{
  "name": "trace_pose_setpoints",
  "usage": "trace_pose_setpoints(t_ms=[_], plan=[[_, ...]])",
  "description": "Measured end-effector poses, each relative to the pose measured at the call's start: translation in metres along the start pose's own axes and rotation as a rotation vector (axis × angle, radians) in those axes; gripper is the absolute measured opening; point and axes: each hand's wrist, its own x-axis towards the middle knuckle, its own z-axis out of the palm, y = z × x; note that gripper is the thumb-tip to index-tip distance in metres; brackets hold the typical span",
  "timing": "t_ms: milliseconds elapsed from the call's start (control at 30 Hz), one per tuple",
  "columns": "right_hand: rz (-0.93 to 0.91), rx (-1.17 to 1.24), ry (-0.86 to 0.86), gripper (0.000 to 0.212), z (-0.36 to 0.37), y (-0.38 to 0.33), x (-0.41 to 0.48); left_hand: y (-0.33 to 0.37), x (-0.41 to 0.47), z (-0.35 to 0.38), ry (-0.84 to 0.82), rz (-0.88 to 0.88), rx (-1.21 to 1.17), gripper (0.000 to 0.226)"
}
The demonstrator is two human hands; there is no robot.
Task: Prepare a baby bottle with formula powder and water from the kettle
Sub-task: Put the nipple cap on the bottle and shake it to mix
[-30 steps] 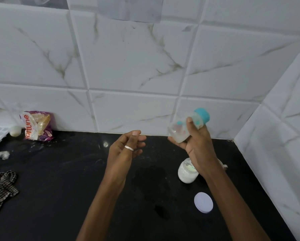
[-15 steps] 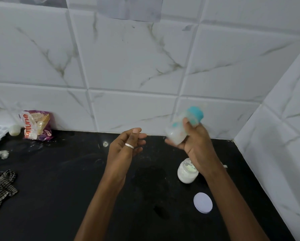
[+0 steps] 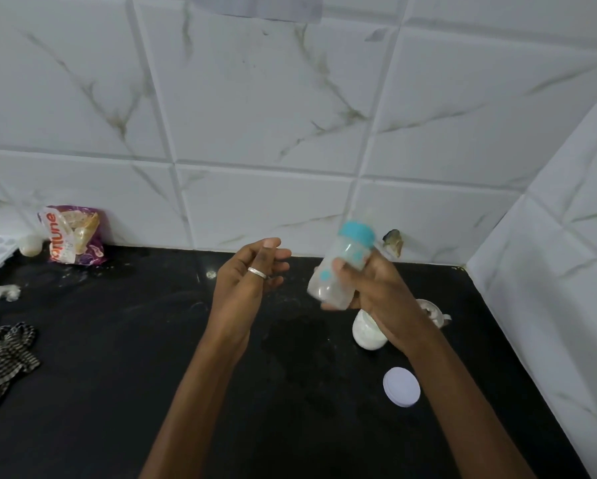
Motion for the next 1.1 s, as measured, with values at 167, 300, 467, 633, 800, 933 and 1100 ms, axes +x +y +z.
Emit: trace_pose_setpoints(t_ms=[167,300,467,633,800,933,1100], plan=[[-0.085,0.279,0.153,0.045,-0.001,-0.002,-0.006,-0.001,-0.002,-0.002,-0.011,0.009,0.018,0.021],[0.025,0.001,0.025,0.048,0.006,0.008,-0.017,-0.002,-0.004,-0.002,-0.017,-0.008,0.022,0.02],[-0.05,0.25,0.127,0.046,0.005,0.007,-0.02,-0.002,-0.008,0.0,-0.01,-0.012,0.012,0.017],[0.05,-0.09,-0.038,0.054,0.005,0.016,-0.027,-0.003,-0.011,-0.003,-0.024,-0.013,0.031,0.018],[-0.045,0.241,0.211,0.053,0.002,0.014,-0.023,-0.006,-0.013,-0.004,-0.001,-0.016,0.029,0.02],[0.061,-0.111,0.011,0.053,0.003,0.028,-0.026,-0.01,-0.014,-0.004,-0.009,-0.026,0.048,0.019],[0.011,0.231,0.215,0.05,0.002,0.028,-0.02,-0.012,-0.014,-0.004,-0.01,-0.017,0.057,0.02]])
